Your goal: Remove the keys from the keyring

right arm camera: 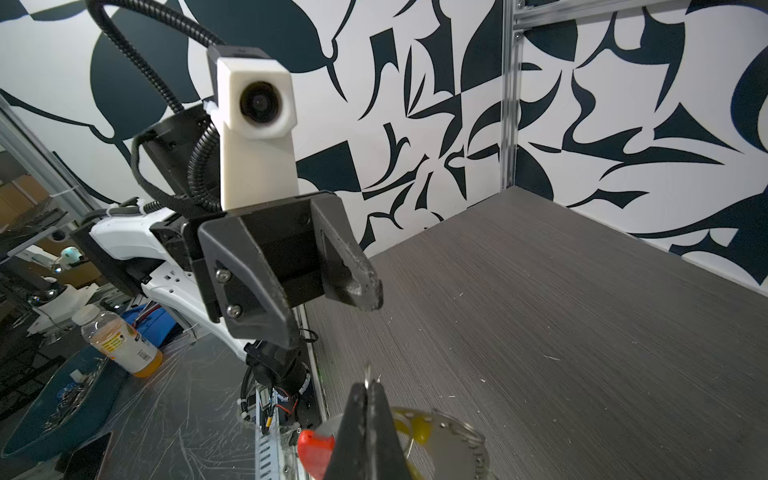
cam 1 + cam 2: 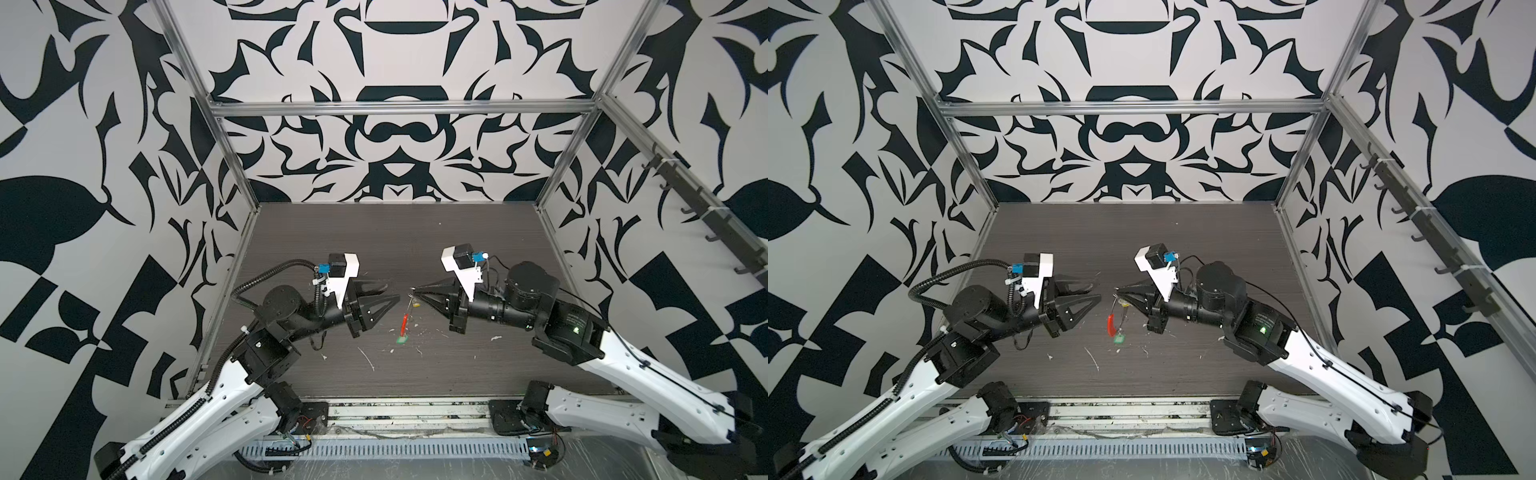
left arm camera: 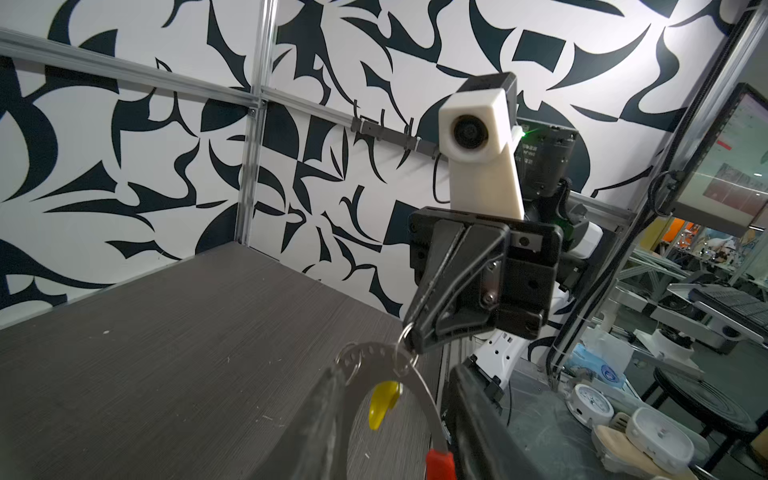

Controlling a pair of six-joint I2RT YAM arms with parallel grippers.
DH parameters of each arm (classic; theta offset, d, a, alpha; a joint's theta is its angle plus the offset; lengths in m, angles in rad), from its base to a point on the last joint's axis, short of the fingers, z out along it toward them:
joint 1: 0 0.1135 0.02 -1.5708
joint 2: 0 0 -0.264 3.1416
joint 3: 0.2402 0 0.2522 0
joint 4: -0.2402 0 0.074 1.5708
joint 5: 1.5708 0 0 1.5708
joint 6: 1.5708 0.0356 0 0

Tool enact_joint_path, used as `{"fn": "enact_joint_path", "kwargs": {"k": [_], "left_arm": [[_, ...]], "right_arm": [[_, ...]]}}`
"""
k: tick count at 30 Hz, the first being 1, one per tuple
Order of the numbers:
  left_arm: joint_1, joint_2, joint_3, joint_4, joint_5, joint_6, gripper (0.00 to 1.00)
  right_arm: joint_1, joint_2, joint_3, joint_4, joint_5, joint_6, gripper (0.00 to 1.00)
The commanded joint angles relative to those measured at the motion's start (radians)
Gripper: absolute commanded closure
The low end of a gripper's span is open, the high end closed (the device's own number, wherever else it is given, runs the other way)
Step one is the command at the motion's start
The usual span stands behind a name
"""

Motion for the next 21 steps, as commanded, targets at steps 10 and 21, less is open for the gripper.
{"fn": "enact_joint_path", "kwargs": {"k": [10,21], "left_arm": [[-0.004,0.095,0.142,-0.218,0.167,0.074,0.58],[-0.004,0.174,0.264,-0.441,0.172,0.121,0.65]], "right_arm": [[-0.114,0.079,0.175,-0.199,-0.355,-0.139,1.00],[-0.126,0.178,0.305,-0.435,-0.349,-0.221,1.00]]}}
